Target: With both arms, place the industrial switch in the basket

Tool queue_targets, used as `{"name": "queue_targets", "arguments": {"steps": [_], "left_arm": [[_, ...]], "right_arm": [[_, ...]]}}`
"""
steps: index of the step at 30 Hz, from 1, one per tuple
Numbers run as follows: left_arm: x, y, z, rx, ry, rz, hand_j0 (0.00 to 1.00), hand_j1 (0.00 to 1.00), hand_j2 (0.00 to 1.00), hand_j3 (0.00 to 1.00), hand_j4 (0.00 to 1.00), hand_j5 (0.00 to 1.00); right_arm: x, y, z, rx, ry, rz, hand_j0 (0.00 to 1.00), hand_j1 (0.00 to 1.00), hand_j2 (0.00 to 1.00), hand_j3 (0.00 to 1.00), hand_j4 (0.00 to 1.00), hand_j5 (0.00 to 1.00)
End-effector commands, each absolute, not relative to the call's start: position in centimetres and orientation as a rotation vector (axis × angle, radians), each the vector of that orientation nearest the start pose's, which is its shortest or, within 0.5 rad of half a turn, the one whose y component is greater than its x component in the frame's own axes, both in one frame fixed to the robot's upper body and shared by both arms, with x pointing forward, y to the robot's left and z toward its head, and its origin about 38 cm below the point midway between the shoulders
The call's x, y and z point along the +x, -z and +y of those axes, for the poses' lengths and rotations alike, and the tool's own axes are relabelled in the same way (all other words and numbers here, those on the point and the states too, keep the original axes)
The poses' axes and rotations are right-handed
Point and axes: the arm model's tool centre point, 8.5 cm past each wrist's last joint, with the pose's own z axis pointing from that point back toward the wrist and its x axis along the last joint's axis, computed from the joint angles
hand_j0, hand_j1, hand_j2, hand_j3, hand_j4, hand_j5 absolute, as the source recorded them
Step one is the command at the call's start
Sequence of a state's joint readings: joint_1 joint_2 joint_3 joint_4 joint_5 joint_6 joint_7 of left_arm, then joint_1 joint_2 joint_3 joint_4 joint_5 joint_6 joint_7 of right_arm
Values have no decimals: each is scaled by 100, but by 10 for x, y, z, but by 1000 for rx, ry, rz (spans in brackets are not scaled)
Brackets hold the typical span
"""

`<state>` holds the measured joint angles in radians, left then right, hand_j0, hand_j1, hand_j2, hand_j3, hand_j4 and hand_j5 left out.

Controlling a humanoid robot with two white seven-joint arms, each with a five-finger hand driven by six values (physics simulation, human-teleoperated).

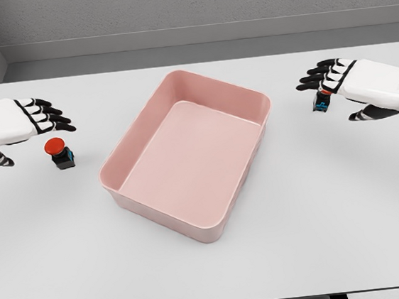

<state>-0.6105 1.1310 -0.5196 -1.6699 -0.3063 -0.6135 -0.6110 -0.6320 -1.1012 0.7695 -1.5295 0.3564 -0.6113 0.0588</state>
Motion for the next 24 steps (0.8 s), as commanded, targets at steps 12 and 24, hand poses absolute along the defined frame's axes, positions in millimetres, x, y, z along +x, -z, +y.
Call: {"name": "queue_targets", "arguments": {"steps": [12,24], "left_arm": [[404,-269,343,-782,-3144,1608,100,100,100,100,100,100],[410,-251,330,-768,-3151,1546,100,100,100,100,100,100]], "right_arm": [[442,-238,-350,-652,-1914,-1624,100,100,100,100,100,100],[463,-227,-371,-664,-2001,-1362,100,100,100,100,100,100]]}}
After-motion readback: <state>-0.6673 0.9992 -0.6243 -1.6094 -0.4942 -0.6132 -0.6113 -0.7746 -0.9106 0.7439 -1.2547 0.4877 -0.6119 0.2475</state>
